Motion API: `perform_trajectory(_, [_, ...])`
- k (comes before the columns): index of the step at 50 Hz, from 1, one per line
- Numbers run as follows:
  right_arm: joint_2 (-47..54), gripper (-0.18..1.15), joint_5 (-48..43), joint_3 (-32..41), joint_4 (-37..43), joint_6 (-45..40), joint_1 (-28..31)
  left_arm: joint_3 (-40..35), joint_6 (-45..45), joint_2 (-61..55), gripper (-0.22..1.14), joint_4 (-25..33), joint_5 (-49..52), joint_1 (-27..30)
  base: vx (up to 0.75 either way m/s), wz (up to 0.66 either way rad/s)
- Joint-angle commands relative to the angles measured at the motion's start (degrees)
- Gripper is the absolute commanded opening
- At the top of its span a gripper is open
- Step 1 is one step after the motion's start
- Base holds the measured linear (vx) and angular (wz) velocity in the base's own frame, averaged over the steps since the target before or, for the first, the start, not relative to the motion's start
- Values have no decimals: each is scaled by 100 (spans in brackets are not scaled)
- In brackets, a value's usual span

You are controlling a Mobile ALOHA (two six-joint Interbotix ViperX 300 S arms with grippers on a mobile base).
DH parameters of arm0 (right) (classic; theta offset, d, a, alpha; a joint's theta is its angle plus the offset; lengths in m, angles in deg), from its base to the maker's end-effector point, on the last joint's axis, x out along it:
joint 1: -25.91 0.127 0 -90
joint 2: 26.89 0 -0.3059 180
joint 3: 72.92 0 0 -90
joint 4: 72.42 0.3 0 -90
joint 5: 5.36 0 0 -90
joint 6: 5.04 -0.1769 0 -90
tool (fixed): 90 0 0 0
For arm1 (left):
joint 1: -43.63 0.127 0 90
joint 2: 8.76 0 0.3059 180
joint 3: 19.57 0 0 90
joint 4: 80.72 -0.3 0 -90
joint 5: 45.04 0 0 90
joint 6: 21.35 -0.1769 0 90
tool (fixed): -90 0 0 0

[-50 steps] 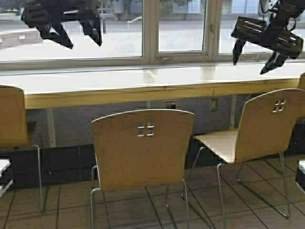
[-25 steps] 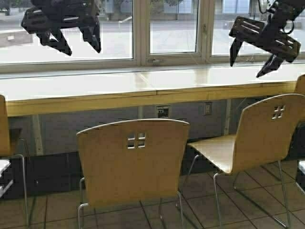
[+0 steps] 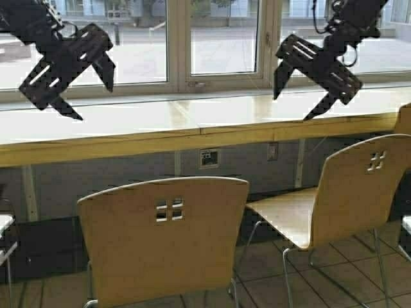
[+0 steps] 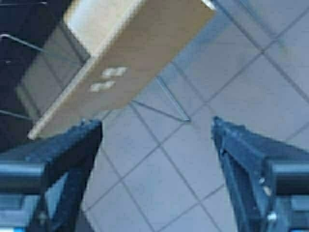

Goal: Push the chairs under the table

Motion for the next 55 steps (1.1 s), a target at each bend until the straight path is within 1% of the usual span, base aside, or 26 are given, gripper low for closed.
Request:
perform_trajectory(1, [308, 100, -26, 571, 404, 0, 308, 9, 316, -299, 100, 598, -123, -158, 26, -14])
perform_trajectory(6, [615, 100, -18, 729, 817, 0, 492, 105, 554, -457, 100, 940, -202, -281, 25, -13])
perform_trajectory(12, [905, 100, -26, 782, 1415, 9, 686, 220, 905, -668, 100, 1529, -492, -457, 22, -11])
perform_trajectory(16, [1081, 100, -26, 853, 1670, 9, 738, 123, 1125, -879, 100, 1811, -562, -589, 20, -10])
perform_trajectory(25, [1521, 100, -88, 1222, 2057, 0, 905, 26, 1450, -1397, 100, 2232, -615, -615, 17, -3])
perform_trajectory(29, [1811, 100, -88, 1415, 2399, 0, 993, -18, 1564, -1714, 100, 2426, -615, -615, 13, 5])
perform_trajectory(34, [2145, 100, -70, 1661, 2733, 18, 1037, -62, 1687, -2021, 100, 2558, -615, -615, 12, 4])
perform_trajectory(42, [2681, 100, 62, 1986, 2839, 0, 1055, -272, 1863, -2391, 100, 2654, -598, -615, 9, 7])
perform_trajectory(46, [2892, 100, 123, 2083, 2988, 0, 1072, -431, 1995, -2575, 100, 2760, -606, -615, 8, 7])
perform_trajectory(55, [3252, 100, 158, 2232, 3322, 9, 1143, -756, 2101, -3050, 100, 2795, -580, -615, 5, 6])
